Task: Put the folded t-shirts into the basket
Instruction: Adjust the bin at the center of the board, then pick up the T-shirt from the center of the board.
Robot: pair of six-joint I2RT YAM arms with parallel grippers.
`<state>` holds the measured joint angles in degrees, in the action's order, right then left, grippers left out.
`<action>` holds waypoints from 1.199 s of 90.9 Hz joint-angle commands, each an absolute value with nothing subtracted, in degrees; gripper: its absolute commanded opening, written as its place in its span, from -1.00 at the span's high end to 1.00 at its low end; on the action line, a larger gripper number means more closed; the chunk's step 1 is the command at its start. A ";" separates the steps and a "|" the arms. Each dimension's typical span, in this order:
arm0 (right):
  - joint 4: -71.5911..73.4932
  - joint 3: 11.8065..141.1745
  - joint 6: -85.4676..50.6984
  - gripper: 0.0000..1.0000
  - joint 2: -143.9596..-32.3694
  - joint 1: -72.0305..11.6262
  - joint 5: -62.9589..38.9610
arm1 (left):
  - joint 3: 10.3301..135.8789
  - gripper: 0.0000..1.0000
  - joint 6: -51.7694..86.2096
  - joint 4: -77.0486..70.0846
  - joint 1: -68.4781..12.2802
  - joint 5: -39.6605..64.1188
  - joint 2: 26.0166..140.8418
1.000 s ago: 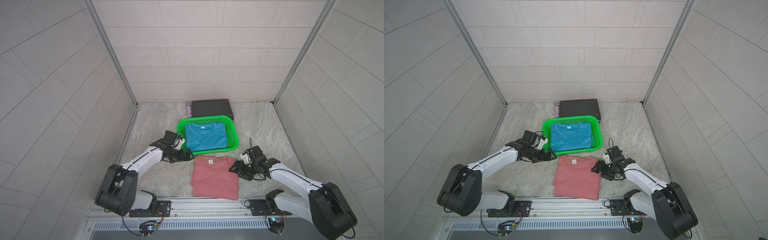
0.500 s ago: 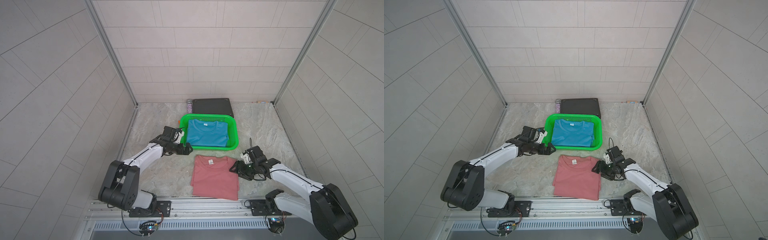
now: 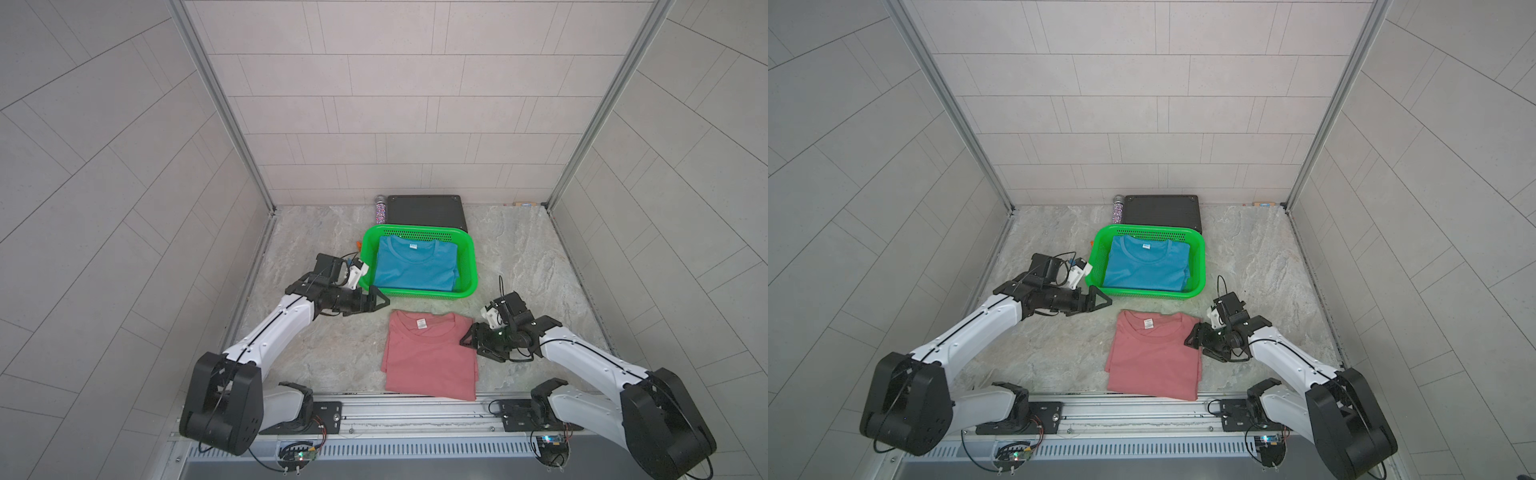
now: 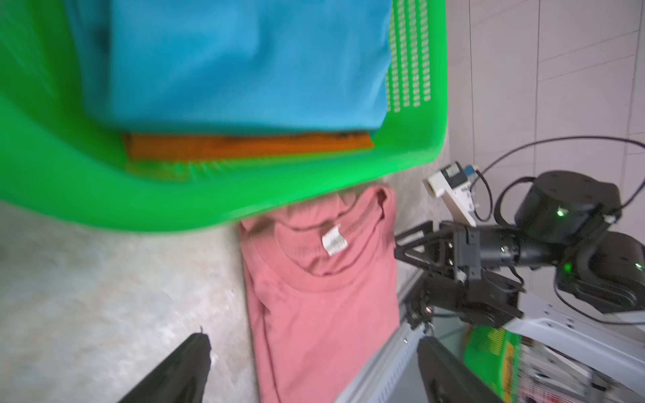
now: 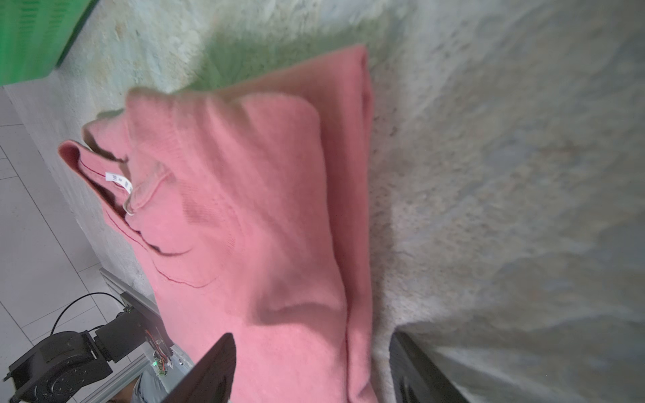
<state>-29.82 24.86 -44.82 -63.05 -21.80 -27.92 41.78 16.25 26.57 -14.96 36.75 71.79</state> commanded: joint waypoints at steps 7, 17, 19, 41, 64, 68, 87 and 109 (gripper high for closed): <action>-33.27 26.06 -44.30 -0.45 -63.45 -22.05 -23.56 | 39.27 -0.84 19.09 28.59 -17.28 42.18 74.16; -33.48 26.94 -43.83 -0.45 -63.99 -21.93 -23.14 | 37.94 -0.91 20.01 28.42 -19.40 37.93 75.83; -33.53 27.26 -43.74 -0.45 -64.12 -21.92 -22.95 | 37.57 -0.91 20.58 27.91 -19.73 37.06 76.46; -30.20 25.98 -44.11 -0.45 -66.00 -21.83 -23.39 | 34.45 -0.72 23.05 21.26 -21.53 37.19 80.63; -25.28 24.66 -44.03 -0.42 -70.15 -21.67 -24.76 | 33.02 -0.43 25.07 15.37 -23.55 37.33 88.57; -24.68 24.29 -43.79 -0.37 -71.14 -21.69 -25.30 | 33.41 -0.40 25.01 15.30 -24.05 37.54 89.40; -21.72 23.99 -43.06 -0.05 -74.68 -21.59 -27.69 | 34.40 0.13 25.06 15.91 -25.79 36.02 91.09; -22.73 23.85 -41.56 0.19 -72.44 -21.58 -26.83 | 35.47 0.41 24.22 18.20 -25.67 33.80 90.67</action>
<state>-19.11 26.17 -42.96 -72.42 -21.41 -30.20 34.81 25.28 15.25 -25.52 37.47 90.30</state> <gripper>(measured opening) 0.421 0.310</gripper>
